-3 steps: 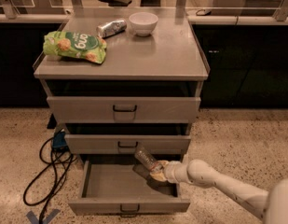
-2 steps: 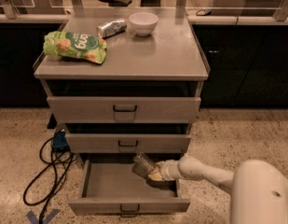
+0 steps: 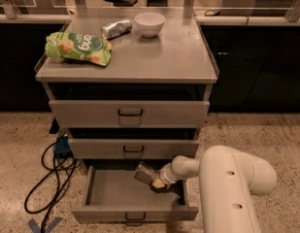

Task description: Place water bottle into bottom drawer

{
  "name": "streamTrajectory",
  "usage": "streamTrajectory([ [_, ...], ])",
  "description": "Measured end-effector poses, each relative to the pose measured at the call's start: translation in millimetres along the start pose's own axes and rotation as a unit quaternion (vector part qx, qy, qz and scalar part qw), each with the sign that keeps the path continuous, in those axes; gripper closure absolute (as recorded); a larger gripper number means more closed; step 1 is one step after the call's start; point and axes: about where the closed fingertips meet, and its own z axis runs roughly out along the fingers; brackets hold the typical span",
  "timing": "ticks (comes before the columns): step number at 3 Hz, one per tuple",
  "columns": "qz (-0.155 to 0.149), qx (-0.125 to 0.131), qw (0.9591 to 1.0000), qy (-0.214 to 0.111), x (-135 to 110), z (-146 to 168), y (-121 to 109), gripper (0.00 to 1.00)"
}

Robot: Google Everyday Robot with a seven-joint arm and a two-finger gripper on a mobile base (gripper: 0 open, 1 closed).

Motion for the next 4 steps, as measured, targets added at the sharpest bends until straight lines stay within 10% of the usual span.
streamTrajectory([
  [1,0.000,0.000,1.0000,0.000,0.0,0.0,0.0,1.00],
  [4,0.000,0.000,1.0000,0.000,0.0,0.1,0.1,0.34],
])
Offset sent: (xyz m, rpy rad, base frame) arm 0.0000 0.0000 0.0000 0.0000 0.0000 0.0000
